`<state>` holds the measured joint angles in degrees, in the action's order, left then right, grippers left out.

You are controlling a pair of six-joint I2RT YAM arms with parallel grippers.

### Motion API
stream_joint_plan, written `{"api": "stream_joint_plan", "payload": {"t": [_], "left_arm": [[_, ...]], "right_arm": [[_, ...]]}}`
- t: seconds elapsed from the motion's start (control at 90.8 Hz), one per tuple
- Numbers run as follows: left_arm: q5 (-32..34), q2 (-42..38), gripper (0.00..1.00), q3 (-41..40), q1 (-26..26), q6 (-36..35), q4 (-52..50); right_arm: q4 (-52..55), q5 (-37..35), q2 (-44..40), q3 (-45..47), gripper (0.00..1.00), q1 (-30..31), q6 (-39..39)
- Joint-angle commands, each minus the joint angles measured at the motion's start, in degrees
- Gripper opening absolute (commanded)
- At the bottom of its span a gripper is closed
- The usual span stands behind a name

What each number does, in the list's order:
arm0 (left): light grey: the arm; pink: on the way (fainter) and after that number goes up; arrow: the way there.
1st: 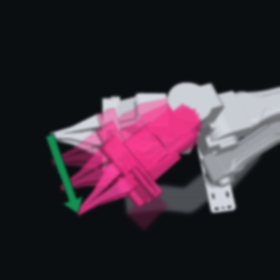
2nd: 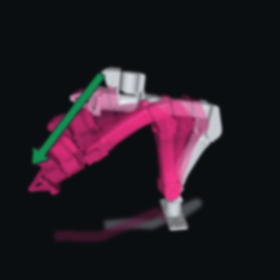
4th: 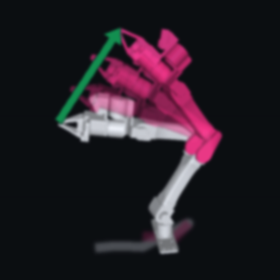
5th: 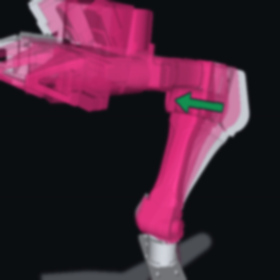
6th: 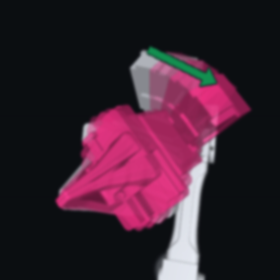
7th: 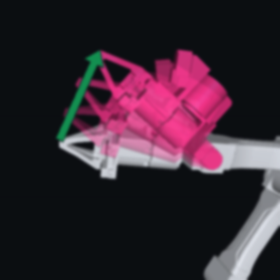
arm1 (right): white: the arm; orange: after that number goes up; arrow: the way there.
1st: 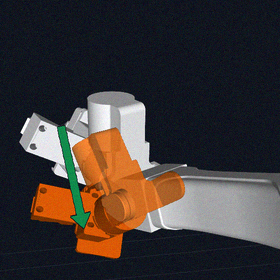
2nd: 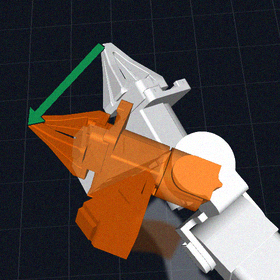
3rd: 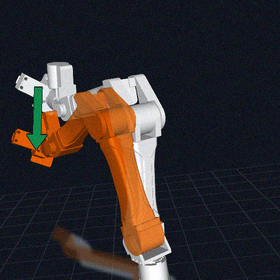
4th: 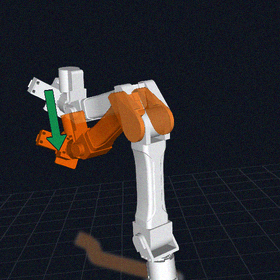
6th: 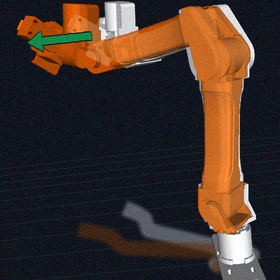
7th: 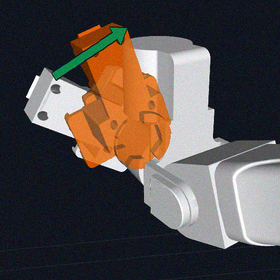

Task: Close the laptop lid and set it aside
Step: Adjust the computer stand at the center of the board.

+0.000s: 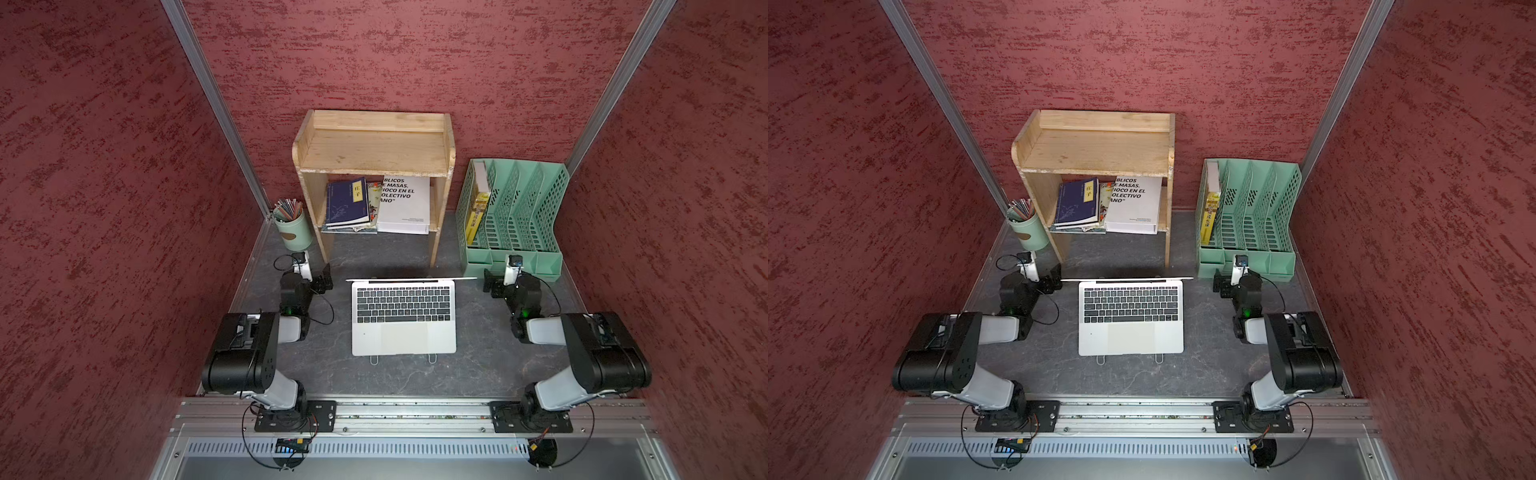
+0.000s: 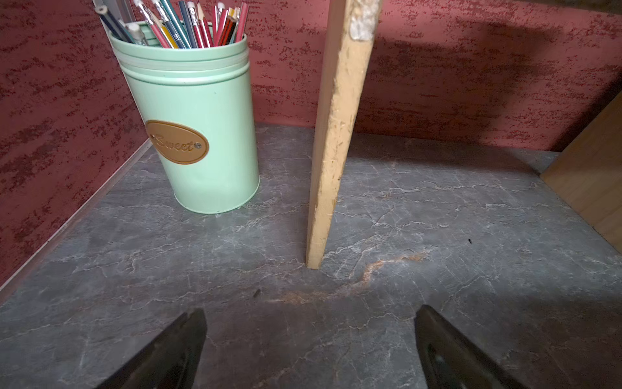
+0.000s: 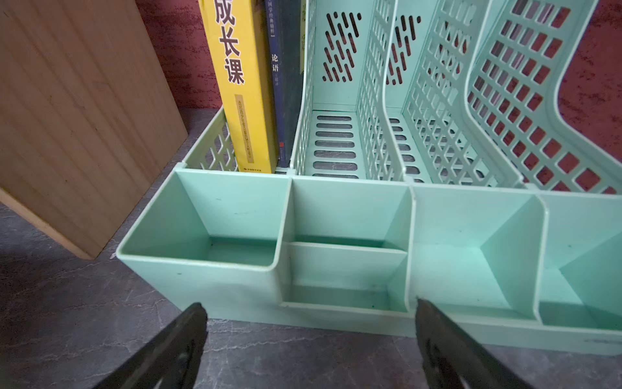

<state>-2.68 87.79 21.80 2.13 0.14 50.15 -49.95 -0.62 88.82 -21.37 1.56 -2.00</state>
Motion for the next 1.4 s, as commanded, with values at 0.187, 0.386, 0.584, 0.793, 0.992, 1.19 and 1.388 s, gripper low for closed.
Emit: {"api": "stream_joint_plan", "payload": {"t": [0.187,0.386,0.584,0.793,0.992,1.19,1.388], "left_arm": [[0.0,0.0,1.0,0.0,-0.3,-0.8,0.8],[-0.8,0.0,1.0,0.1,0.3,-0.6,0.4],[8.1,-9.4,1.0,2.8,-3.3,-1.2,-11.7],[3.3,-25.6,1.0,14.8,-4.0,13.5,-44.8],[-7.5,-31.0,0.9,25.7,-3.2,28.6,-63.2],[-14.0,-26.9,0.71,44.3,-4.9,37.4,-86.4],[-18.5,-22.2,0.65,58.2,-9.0,44.2,-101.0]], "right_arm": [[-2.0,0.4,-0.5,-0.8,0.98,0.1,0.0],[-1.8,0.4,-0.4,-1.0,0.98,0.1,0.1],[15.8,-4.3,-10.8,-7.2,0.99,0.2,1.7],[54.6,-6.9,-20.8,-25.2,0.98,0.2,14.4],[78.0,-3.3,-23.1,-39.0,0.9,0.2,26.9],[92.9,9.4,-22.5,-57.0,0.65,0.1,34.6],[106.6,20.7,-17.9,-70.1,0.57,0.2,40.0]]}}
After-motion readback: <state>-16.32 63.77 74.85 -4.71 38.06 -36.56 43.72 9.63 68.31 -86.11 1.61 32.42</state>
